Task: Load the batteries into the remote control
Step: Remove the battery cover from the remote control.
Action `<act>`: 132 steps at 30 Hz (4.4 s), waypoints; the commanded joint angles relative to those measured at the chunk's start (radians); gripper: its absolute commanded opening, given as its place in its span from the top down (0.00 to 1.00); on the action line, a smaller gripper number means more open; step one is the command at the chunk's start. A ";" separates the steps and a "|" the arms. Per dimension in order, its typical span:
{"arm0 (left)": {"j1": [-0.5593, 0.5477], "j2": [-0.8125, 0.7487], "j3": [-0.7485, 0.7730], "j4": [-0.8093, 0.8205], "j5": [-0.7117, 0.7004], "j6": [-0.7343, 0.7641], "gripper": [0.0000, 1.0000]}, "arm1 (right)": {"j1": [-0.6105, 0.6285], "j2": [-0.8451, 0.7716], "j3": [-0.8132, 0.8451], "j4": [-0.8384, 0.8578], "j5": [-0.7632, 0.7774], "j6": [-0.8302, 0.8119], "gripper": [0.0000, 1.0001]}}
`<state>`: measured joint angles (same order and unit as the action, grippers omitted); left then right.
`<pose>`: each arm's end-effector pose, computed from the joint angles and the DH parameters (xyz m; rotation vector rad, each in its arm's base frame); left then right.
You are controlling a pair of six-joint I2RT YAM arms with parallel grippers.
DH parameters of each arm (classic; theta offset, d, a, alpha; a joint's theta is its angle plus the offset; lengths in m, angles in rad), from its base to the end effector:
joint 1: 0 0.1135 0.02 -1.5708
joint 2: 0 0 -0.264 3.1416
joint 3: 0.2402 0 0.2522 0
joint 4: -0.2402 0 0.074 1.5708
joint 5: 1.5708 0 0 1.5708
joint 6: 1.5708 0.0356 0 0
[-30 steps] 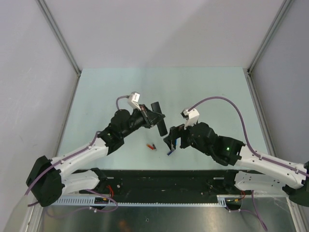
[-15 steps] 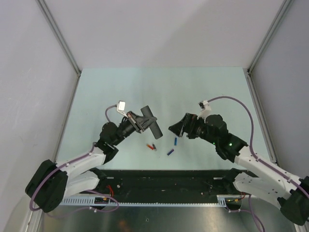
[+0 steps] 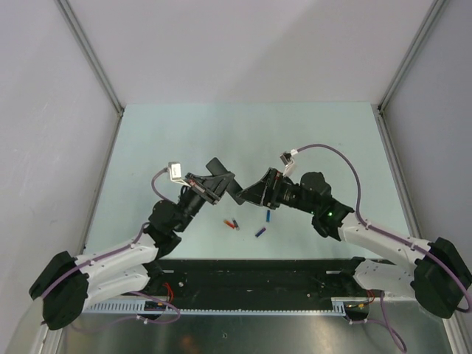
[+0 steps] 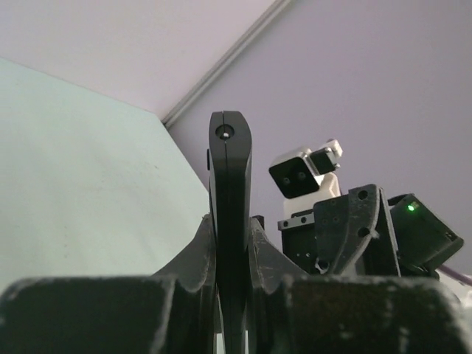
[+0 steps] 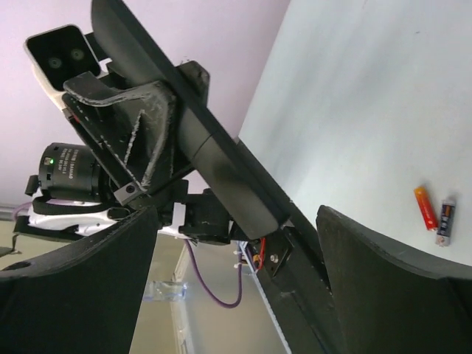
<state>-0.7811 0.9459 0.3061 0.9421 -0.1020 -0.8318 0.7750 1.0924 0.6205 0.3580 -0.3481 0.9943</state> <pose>0.1462 -0.1399 0.2621 -0.1311 1.3813 -1.3093 0.1706 0.1841 0.2777 -0.0900 1.9576 1.5520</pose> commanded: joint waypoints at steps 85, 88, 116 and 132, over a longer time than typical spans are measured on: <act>0.160 0.271 0.126 -0.117 0.438 -0.371 1.00 | 0.231 0.003 0.455 -0.929 0.535 -0.523 0.06; 0.160 0.293 0.145 -0.109 0.476 -0.368 1.00 | 0.251 0.027 0.458 -0.909 0.523 -0.517 0.06; 0.160 0.312 0.145 -0.080 0.496 -0.386 1.00 | 0.336 0.205 0.535 -0.903 0.640 -0.471 0.36; 0.161 0.307 0.143 -0.078 0.482 -0.362 1.00 | 0.346 0.167 0.533 -0.944 0.643 -0.464 0.51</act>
<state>-0.6258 1.2716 0.4267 0.8074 0.3771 -1.2049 1.1145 1.3010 1.1099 -0.5629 0.2665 0.5240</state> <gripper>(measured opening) 0.147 0.509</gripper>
